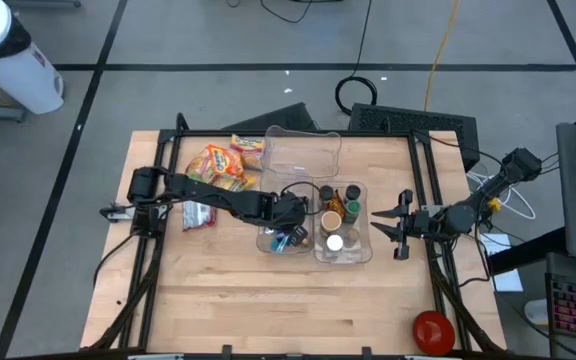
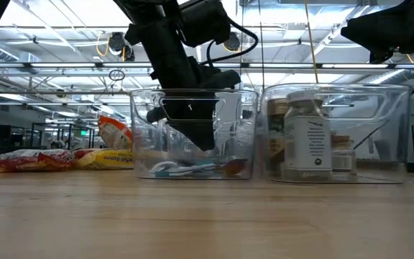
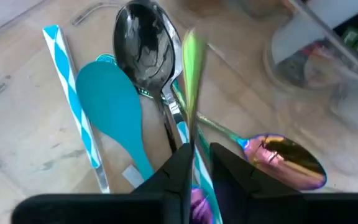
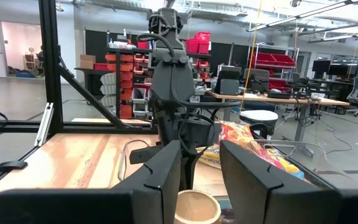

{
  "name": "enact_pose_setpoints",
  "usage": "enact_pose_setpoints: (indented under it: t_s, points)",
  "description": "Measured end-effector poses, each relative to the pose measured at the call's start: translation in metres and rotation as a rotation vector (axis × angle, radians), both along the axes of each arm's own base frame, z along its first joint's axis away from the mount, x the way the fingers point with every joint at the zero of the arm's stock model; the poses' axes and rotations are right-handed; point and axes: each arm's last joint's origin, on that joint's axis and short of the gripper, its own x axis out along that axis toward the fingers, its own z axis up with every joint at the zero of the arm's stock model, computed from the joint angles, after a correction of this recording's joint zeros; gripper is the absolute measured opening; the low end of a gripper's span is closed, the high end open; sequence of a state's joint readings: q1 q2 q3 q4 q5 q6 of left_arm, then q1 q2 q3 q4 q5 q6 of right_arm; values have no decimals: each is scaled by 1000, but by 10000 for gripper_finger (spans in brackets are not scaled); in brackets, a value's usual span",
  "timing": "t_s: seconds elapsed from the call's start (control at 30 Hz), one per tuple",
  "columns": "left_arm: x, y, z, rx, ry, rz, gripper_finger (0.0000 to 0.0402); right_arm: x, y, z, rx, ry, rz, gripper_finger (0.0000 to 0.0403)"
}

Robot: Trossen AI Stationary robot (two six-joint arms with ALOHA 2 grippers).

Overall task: Pick & Place Food Item
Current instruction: Put the blue green spoon into the bottom left transparent bin, then put the red noodle pack into the top transparent bin

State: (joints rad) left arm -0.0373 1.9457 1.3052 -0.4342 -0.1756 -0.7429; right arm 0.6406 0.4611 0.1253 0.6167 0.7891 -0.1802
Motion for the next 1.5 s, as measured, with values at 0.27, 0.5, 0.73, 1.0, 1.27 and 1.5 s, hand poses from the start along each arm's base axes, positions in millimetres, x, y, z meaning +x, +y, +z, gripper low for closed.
enact_pose_setpoints:
  t_s: [0.27,0.5,0.73,1.0,1.27,1.5]
  points:
    - [-3,-2,4,20,19,-79,108,0,0,0,0,1,0,105]
    - [-18,-7,50,46,-69,-135,122,0,0,-1,-4,7,0,105]
    - [-55,-42,122,280,-254,-208,122,0,0,-1,-2,6,3,105]
    - [-123,-72,144,434,-391,-72,122,0,0,-2,15,13,8,105]
    - [-183,-45,84,411,-351,136,122,0,0,-2,22,12,9,105]
    - [-222,-11,55,446,-383,378,122,0,0,-2,7,15,4,105]
